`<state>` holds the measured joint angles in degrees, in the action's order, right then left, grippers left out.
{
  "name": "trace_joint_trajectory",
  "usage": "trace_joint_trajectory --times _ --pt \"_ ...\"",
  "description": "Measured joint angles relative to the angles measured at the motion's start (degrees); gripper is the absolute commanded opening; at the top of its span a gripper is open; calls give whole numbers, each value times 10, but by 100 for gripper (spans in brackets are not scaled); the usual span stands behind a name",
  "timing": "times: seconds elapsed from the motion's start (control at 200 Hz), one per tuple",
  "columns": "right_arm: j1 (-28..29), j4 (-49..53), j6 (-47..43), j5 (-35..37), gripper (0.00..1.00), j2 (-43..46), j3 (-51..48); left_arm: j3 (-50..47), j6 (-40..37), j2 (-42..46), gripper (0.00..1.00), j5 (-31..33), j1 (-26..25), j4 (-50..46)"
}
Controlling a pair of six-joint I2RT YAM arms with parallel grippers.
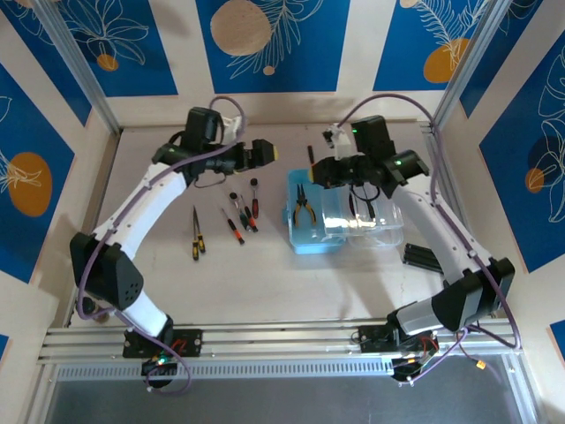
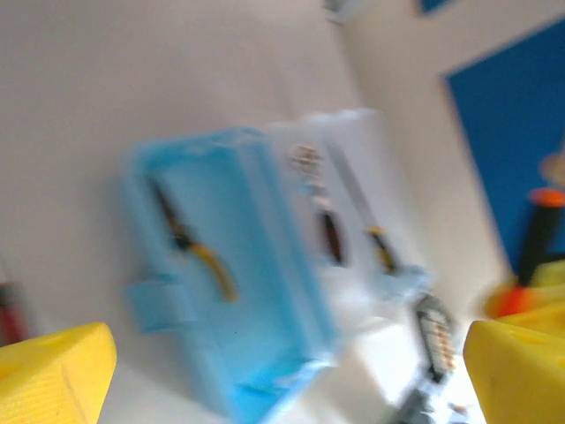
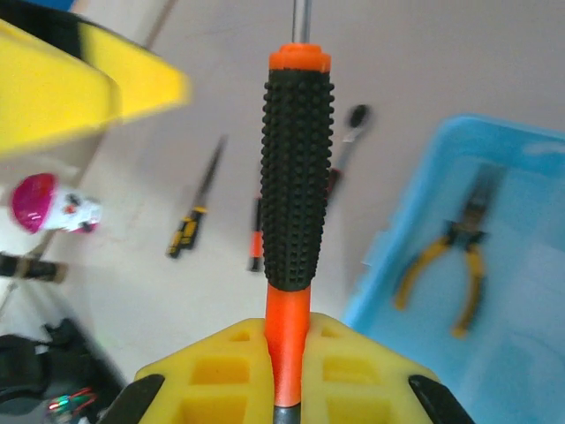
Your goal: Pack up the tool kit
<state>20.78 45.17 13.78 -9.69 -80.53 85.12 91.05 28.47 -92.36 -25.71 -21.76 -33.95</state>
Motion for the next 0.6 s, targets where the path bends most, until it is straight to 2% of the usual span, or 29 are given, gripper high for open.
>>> trace_joint_trajectory --times 0.165,0.26,0.42,0.6 --pt "-86 82 -35 84 0 7 -3 -16 -80 6 100 145 73 -111" --pt "-131 126 -50 139 0 -9 -8 -54 -106 9 100 203 91 -149" --pt "-180 171 -66 209 0 -48 -12 -104 -128 9 100 250 91 -181" --pt "-191 190 -76 243 0 -67 -17 -118 -141 9 100 269 91 -186"
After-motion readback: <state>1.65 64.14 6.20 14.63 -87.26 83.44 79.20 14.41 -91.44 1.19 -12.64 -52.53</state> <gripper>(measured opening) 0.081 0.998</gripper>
